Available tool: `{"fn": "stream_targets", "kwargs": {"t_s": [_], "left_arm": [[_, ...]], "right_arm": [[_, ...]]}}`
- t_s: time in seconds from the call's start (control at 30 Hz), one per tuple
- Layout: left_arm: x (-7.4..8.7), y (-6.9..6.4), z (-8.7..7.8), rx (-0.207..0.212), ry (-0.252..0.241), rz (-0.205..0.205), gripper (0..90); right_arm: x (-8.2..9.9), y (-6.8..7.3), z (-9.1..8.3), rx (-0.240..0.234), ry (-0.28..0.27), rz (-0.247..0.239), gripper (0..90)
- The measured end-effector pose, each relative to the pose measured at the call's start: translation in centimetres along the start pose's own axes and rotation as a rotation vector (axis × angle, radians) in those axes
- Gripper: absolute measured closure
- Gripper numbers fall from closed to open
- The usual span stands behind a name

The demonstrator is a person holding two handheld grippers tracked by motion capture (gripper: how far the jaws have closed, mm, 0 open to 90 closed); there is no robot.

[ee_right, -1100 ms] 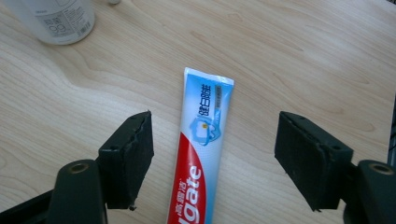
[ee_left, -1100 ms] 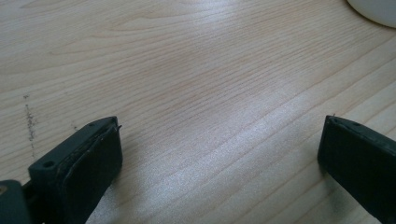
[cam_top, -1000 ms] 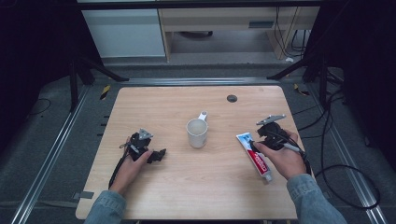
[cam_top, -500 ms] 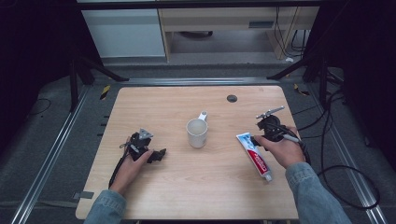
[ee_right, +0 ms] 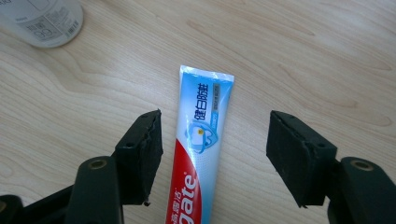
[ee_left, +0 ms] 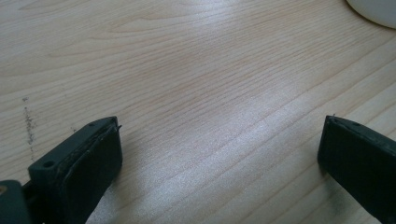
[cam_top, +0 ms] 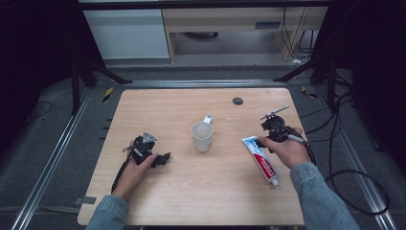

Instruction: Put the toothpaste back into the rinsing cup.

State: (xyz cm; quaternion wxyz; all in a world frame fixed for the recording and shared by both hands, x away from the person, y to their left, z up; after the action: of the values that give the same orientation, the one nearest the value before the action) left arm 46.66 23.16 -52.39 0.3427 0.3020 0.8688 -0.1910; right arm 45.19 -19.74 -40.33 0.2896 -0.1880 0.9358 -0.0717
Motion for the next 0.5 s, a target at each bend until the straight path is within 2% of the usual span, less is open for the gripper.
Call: {"fn": "stream_targets", "kwargs": {"t_s": [0.5], "left_arm": [[0.0,0.0,0.0,0.001,-0.001,0.001,0.0]], "right_arm": [[0.3,0.2,2.3,-0.016,0.095,-0.016,36.3]]}}
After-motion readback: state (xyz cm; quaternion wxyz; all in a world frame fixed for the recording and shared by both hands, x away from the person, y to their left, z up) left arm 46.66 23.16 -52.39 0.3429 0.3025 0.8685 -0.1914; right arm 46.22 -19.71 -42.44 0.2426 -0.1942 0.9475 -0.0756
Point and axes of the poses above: each handheld gripper's, and its own axes: z roughly forward along the jaws, x roughly out of its underside, y roughly to its left, the point moved 2 cm from there along z, roughly forward along the jaws, and after that the axes turned 12 degrees about x, right-handed, at the moved point
